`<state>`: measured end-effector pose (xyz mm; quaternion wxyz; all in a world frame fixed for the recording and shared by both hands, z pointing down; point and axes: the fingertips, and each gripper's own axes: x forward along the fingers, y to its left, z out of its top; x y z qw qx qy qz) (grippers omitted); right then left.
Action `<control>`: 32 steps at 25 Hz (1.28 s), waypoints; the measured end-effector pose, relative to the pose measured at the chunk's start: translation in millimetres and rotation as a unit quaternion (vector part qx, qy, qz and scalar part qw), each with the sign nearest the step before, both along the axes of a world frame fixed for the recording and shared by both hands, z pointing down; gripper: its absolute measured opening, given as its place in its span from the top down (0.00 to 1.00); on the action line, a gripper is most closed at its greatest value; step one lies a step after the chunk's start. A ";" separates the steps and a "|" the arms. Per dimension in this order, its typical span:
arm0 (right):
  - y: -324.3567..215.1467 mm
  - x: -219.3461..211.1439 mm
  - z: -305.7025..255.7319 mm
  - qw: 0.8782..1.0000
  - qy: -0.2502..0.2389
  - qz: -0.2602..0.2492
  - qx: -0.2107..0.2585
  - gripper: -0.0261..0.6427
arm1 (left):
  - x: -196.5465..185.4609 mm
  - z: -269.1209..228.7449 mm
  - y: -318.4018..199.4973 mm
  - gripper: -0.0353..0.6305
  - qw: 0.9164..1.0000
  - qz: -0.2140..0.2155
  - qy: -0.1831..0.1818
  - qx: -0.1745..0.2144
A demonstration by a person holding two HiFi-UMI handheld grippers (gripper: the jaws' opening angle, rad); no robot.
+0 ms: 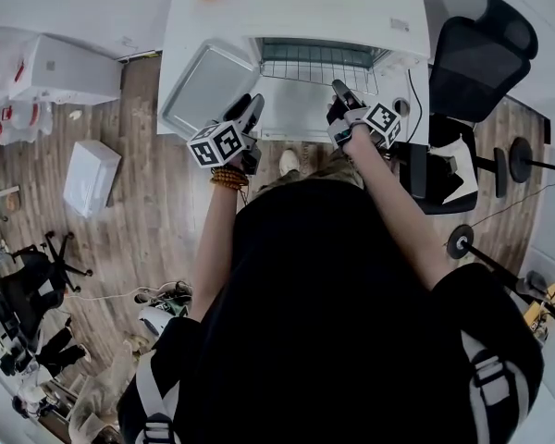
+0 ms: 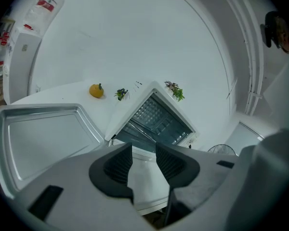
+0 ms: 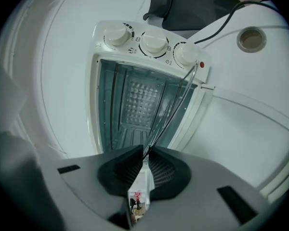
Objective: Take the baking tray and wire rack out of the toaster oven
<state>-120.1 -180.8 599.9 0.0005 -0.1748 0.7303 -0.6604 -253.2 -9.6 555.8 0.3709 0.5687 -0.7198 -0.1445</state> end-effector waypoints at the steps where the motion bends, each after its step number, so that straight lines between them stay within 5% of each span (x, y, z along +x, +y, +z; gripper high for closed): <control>1: 3.0 2.2 -1.5 1.000 -0.004 -0.002 -0.001 0.88 | -2.0 0.8 -2.8 0.69 1.000 0.000 0.001 -0.003; 9: 13.3 10.2 -9.3 1.000 -0.017 -0.014 0.011 0.88 | -21.8 6.6 -37.4 0.67 0.995 -0.024 0.097 0.027; 24: 34.1 21.3 -20.9 0.999 -0.036 -0.030 0.005 0.89 | -5.4 -1.1 -35.3 0.82 0.980 -0.017 0.176 0.088; 32: 43.8 27.6 -25.3 0.999 -0.033 -0.037 0.011 0.89 | 3.1 -7.4 -25.0 0.83 0.980 0.003 0.176 0.088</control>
